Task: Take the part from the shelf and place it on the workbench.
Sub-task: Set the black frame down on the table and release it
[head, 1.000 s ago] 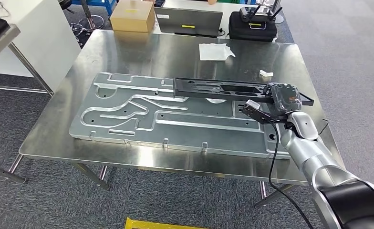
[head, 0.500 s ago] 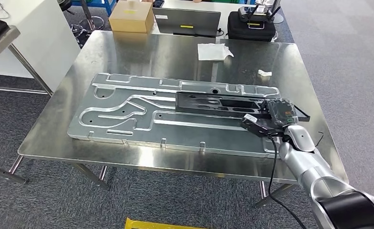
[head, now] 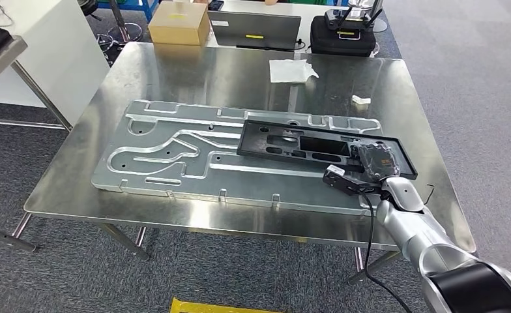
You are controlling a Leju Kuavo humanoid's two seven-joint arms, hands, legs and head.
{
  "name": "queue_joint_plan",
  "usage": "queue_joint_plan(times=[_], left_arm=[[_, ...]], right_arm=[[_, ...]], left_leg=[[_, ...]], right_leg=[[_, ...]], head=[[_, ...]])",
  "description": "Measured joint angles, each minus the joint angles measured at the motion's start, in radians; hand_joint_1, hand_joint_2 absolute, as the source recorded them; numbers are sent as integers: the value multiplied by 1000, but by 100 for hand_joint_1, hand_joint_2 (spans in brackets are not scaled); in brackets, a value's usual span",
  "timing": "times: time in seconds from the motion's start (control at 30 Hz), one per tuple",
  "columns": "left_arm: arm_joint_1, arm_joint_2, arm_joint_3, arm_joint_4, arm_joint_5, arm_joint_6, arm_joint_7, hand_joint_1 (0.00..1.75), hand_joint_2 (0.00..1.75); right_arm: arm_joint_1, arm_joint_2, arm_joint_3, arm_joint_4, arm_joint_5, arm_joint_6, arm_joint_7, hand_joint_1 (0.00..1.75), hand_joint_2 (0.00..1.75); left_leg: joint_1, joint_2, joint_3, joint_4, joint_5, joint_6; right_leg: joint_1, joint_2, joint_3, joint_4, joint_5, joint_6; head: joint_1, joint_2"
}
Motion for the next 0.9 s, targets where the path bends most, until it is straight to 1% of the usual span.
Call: queue_joint_plan(times=[0.2,0.4,0.57,0.7,0.9], left_arm=[[-1,0,-4,0,-20,-3,-39,0,175],[-3,0,-7,0,-36,-7,-64,0,175],[-11,-1,-28,0,-64,59,-131,0,175],[-14,-2,-30,0,-53,23,-177,0,175],[-18,-2,-30,0,-48,11,-180,0,175]], right_arm=[[20,2,0,8,-8,-21,0,175,175],[22,2,0,10,-9,-21,0,175,175],[25,7,0,13,-6,-29,0,175,175],[23,10,0,16,-4,-29,0,175,175],[21,11,0,19,-4,-26,-1,175,175]], left_leg=[[0,0,0,0,0,0],[0,0,1,0,-1,-1],[0,0,2,0,-1,-1],[0,0,2,0,-1,-1],[0,0,3,0,-1,-1]], right_leg=[[1,0,0,0,0,0],[1,0,1,0,0,0],[1,0,2,0,0,0],[1,0,2,0,0,0],[1,0,2,0,0,0]], head=[[0,0],[0,0],[0,0],[0,0],[0,0]])
